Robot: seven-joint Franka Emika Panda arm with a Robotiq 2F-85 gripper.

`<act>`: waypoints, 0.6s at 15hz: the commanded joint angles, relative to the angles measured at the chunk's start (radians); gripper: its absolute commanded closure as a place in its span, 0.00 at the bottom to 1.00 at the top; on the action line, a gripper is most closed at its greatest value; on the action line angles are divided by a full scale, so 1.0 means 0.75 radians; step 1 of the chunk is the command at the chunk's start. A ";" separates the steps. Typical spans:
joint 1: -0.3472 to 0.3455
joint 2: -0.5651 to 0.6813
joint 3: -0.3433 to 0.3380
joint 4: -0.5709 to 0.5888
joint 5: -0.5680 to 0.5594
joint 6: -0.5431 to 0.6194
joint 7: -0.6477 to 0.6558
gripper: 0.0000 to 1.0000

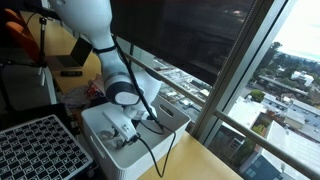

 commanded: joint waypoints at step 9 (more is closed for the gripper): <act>0.025 -0.172 -0.010 0.000 -0.096 -0.194 0.110 0.99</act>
